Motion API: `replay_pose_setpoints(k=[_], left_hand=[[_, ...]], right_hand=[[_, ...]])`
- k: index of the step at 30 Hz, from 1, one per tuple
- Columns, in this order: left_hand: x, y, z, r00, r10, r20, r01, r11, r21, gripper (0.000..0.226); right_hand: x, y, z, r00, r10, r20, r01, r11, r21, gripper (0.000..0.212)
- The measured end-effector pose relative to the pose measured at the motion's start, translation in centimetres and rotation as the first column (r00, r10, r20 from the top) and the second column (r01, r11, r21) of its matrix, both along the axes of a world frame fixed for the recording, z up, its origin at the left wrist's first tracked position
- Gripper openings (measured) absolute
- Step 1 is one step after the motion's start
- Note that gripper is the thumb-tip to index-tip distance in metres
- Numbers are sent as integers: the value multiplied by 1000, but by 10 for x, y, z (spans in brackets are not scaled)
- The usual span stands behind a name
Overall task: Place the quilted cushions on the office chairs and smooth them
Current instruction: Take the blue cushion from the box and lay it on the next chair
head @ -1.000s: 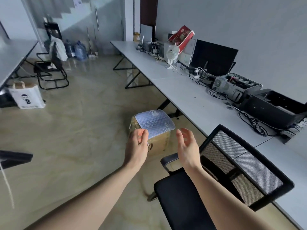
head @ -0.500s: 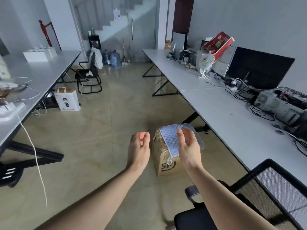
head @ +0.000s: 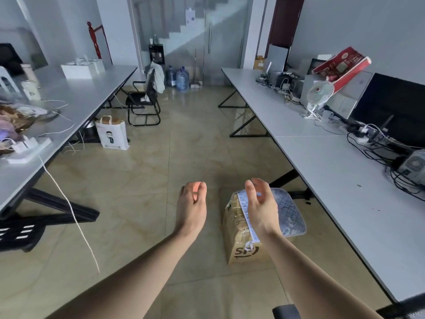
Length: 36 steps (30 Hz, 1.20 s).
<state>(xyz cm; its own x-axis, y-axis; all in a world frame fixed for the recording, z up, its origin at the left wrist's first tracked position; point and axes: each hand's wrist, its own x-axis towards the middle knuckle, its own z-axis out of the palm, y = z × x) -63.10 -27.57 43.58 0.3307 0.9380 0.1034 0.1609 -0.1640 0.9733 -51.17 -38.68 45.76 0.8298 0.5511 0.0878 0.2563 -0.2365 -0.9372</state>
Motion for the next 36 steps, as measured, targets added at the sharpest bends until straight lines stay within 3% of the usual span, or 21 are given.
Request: replay_pose_setpoints(k=[10, 15, 22, 36], left_hand=[[32, 125, -6, 1000, -16, 23, 16, 1000, 9, 11], [46, 200, -9, 999, -39, 13, 39, 999, 6, 22], [66, 295, -6, 996, -85, -23, 86, 996, 34, 14], [144, 370, -34, 982, -173, -69, 174, 985, 12, 19]], right_hand=[[31, 116, -1, 999, -25, 34, 24, 999, 27, 41], [45, 187, -5, 997, -70, 31, 69, 997, 28, 44], [60, 274, -15, 992, -126, 23, 125, 991, 38, 48], [131, 344, -47, 978, -209, 27, 208, 978, 18, 50]])
